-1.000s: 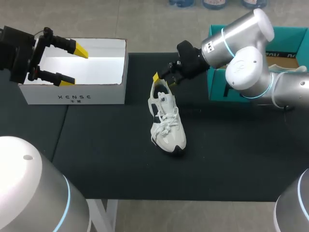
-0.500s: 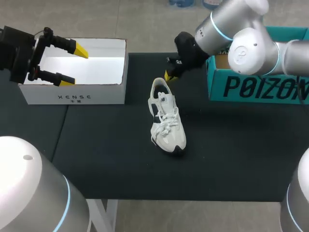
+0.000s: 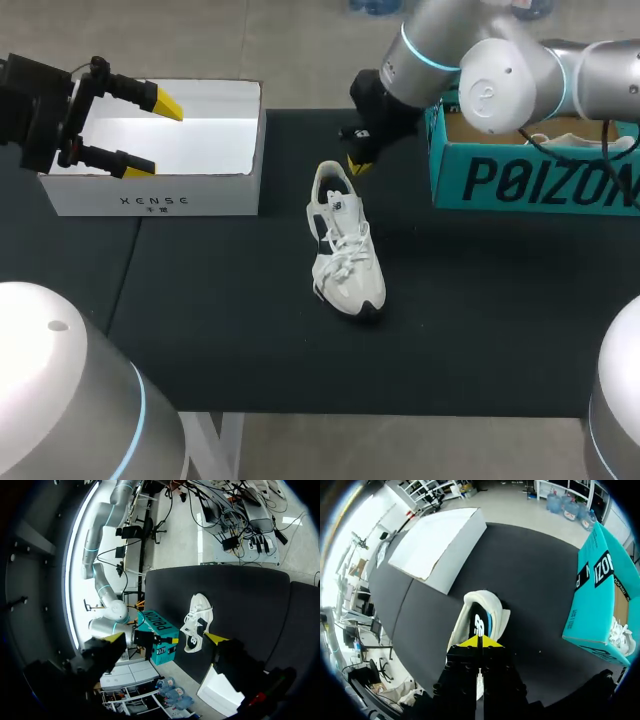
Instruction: Take the shoe out of the shoebox, open the shoe tongue, remove and reinsert the insole, then place the shoe into the shoebox
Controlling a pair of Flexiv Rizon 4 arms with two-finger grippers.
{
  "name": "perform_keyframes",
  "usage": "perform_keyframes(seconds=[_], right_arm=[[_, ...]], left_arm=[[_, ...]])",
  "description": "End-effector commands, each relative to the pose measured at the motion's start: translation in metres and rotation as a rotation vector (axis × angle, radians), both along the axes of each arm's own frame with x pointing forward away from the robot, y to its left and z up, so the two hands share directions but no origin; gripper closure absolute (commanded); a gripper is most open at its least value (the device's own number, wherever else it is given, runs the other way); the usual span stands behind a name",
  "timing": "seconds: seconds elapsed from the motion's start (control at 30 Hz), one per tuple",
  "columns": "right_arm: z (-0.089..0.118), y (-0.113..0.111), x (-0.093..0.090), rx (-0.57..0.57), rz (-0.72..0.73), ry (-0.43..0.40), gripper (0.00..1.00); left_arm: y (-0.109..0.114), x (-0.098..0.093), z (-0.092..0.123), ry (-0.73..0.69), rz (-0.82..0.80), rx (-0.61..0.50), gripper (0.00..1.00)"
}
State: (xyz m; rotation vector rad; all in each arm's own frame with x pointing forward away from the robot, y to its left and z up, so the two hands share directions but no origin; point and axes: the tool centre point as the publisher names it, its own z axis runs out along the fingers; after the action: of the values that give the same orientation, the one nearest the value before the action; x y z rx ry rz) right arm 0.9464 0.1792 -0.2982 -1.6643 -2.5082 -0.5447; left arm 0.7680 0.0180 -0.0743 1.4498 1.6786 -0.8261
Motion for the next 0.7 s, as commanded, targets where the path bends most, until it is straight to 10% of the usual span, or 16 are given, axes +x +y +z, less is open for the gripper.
perform_keyframes(seconds=[0.03,0.7], right_arm=[[0.012,0.007,0.003,-0.194,-0.023,-0.048,1.0],[-0.022,0.028,0.005,-0.202,-0.103,-0.056,1.0]], left_arm=[[0.0,0.001,0.0,0.001,-0.002,0.003,0.0],[0.0,0.001,0.0,0.001,-0.002,0.003,0.0]])
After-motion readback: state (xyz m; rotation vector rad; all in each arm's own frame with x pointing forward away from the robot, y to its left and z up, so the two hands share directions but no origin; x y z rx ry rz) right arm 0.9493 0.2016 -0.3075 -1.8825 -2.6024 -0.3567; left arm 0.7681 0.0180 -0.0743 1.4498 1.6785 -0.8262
